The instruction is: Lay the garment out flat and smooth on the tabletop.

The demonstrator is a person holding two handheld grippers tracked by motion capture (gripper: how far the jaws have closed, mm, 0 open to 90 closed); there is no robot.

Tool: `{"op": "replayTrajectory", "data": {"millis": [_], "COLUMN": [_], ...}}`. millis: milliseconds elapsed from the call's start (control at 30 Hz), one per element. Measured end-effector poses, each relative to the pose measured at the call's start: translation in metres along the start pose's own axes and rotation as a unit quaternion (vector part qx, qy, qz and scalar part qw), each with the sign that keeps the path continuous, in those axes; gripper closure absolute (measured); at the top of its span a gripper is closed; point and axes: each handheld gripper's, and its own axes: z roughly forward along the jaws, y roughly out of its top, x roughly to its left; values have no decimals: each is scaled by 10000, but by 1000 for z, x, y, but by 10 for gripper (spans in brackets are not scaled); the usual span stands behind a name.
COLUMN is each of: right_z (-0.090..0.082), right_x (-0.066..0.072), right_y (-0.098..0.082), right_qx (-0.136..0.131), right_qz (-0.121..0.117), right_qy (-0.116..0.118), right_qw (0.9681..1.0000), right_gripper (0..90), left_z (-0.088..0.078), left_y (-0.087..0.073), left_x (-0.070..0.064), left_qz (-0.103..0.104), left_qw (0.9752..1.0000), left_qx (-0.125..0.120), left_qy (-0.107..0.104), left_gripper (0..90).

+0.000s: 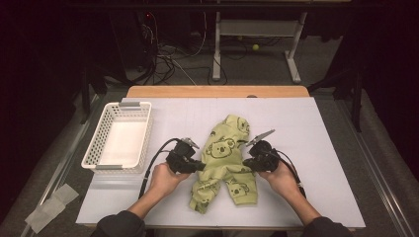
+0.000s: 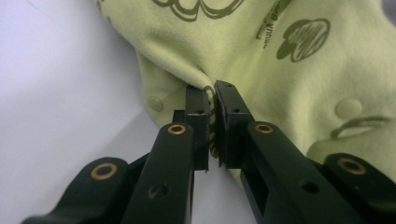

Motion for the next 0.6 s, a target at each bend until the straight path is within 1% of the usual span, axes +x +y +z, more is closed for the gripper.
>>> {"op": "replayTrajectory", "data": {"millis": [33,100,133,167,200,233,300,333,367,400,433,467,500,600], "right_z": [-1,-4,-4,-5,-5,-5,-6,-6,-7,-8,-8,-9,-11,-19], "right_x": [3,7,8,7,7,5,3,2,1,0,1,-1,-2,-9], "right_y": [-2,-5,-7,-7,-9,-9,-10,-11,-11,-11,-11,-10,-9,-6], "right_qx": [5,20,22,35,43,36,49,12,-8,-32,-51,-113,-168,-415], "right_qz": [-87,-141,-118,-177,-104,-133,11,-51,-19,-53,49,10,47,224], "right_qy": [-10,-39,-60,-68,-69,-69,-58,-40,-29,-28,-19,-31,-30,-10], "right_qw": [10000,9999,9999,9998,9999,9999,10000,10000,10000,10000,10000,9999,9998,9989], "right_gripper": [859,859,859,859,858,857,850,844,835,822,800,783,774,745], "left_z": [-3,-8,-11,-13,-15,-18,-21,-22,-22,-21,-19,-15,-11,0], "left_y": [1,3,6,9,10,14,18,20,23,25,28,30,32,35], "left_x": [-2,-1,0,3,5,10,18,23,28,33,36,39,42,47], "left_qz": [12,37,7,-22,-54,-122,-248,-363,-457,-525,-575,-619,-653,-791], "left_qw": [10000,9998,9996,9993,9989,9983,9970,9959,9953,9949,9944,9942,9940,9938], "left_qx": [-55,-166,-221,-280,-348,-416,-550,-652,-672,-647,-625,-577,-531,-460], "left_qy": [49,144,187,264,311,382,478,514,533,573,627,658,703,632], "left_gripper": [791,700,661,625,600,577,553,546,535,535,534,534,534,522]}}
